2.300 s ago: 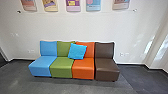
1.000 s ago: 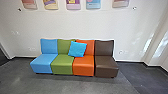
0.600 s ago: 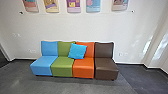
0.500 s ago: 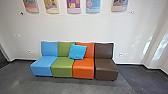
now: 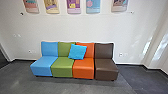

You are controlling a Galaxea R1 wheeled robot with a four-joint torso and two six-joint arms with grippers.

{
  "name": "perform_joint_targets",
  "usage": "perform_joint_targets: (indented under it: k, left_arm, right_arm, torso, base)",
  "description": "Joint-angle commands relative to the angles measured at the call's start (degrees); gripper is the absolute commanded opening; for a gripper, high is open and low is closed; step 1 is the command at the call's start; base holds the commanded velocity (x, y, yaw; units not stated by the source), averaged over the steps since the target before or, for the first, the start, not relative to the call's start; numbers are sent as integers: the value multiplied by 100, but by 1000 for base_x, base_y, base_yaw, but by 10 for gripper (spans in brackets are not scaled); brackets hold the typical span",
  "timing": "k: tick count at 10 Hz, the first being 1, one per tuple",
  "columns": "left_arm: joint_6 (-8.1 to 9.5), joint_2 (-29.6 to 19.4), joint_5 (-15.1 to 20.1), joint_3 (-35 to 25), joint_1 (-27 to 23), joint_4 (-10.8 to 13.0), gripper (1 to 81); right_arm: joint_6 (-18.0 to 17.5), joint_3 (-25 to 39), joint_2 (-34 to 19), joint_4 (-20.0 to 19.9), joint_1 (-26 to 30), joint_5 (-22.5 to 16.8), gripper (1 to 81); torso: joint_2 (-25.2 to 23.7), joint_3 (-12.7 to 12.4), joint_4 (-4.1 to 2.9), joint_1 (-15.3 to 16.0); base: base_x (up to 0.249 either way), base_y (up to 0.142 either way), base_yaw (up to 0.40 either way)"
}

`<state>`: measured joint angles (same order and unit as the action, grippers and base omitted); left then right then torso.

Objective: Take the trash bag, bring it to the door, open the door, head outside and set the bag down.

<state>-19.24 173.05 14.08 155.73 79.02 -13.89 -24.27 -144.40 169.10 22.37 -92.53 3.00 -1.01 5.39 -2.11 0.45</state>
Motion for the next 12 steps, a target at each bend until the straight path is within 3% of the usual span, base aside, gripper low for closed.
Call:
perform_joint_targets:
  k: [1, 6, 12]
  left_arm:
    - [-1, 29, 473, -8, -277, 9, 10]
    - [-1, 20, 473, 27, -277, 9, 10]
    - [8, 64, 473, 124, -277, 9, 10]
  right_arm:
    - [19, 53, 48, 101, 142, -300, 811]
    - [19, 27, 65, 136, 133, -300, 811]
    - [19, 27, 65, 154, 133, -300, 811]
  torso:
    - [0, 0, 0, 0]
    - [0, 0, 0, 0]
    - [0, 0, 0, -2]
  base:
    - [0, 0, 0]
    - [0, 0, 0]
    - [0, 0, -171]
